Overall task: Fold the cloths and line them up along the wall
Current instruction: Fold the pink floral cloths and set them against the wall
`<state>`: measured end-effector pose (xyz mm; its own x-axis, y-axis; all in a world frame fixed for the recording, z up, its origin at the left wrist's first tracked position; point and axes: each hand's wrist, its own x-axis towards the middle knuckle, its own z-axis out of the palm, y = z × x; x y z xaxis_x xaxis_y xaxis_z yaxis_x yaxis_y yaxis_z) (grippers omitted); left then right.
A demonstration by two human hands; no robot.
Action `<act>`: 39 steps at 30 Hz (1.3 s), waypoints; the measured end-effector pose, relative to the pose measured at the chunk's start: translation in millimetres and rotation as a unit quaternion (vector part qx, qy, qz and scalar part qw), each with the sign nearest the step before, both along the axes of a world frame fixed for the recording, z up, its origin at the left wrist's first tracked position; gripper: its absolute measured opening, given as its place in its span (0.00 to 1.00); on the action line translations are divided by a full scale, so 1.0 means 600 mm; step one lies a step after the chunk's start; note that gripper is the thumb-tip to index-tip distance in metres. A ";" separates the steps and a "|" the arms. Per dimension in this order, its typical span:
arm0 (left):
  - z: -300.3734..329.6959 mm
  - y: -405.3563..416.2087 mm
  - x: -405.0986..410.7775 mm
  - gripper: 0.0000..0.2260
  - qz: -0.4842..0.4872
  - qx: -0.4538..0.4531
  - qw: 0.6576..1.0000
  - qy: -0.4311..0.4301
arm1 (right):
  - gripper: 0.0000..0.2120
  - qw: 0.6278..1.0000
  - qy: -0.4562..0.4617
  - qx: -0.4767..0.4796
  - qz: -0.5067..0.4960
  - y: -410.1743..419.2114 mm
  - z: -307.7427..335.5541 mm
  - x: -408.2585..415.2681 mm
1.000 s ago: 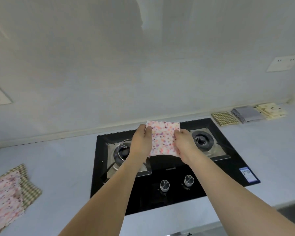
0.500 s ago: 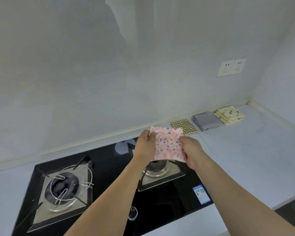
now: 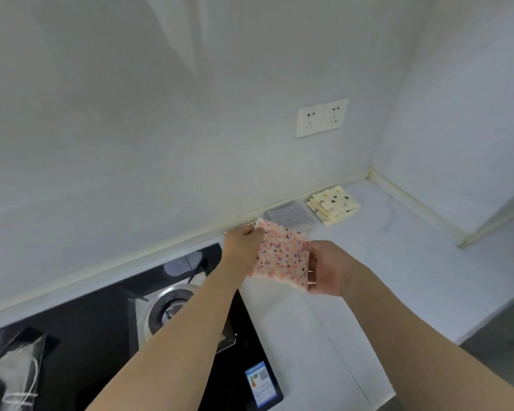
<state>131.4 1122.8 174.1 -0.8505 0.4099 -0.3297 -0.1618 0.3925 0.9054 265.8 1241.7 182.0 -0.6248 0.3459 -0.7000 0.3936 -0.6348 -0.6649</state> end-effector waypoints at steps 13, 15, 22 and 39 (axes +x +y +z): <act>-0.079 0.485 -0.031 0.07 -0.050 -0.033 0.997 -0.041 | 0.13 0.994 -0.067 -0.020 -0.078 0.471 -0.060 0.006; -0.091 0.559 -0.043 0.06 -0.056 -0.038 0.996 -0.057 | 0.14 0.992 -0.058 -0.024 -0.113 0.542 -0.069 -0.004; -0.126 0.744 -0.081 0.08 -0.040 -0.019 0.993 -0.112 | 0.14 0.971 -0.002 -0.012 -0.240 0.719 -0.111 -0.067; -0.170 0.773 -0.072 0.08 -0.127 -0.142 0.976 0.109 | 0.25 0.890 -0.115 0.440 -0.034 0.738 -0.205 -0.089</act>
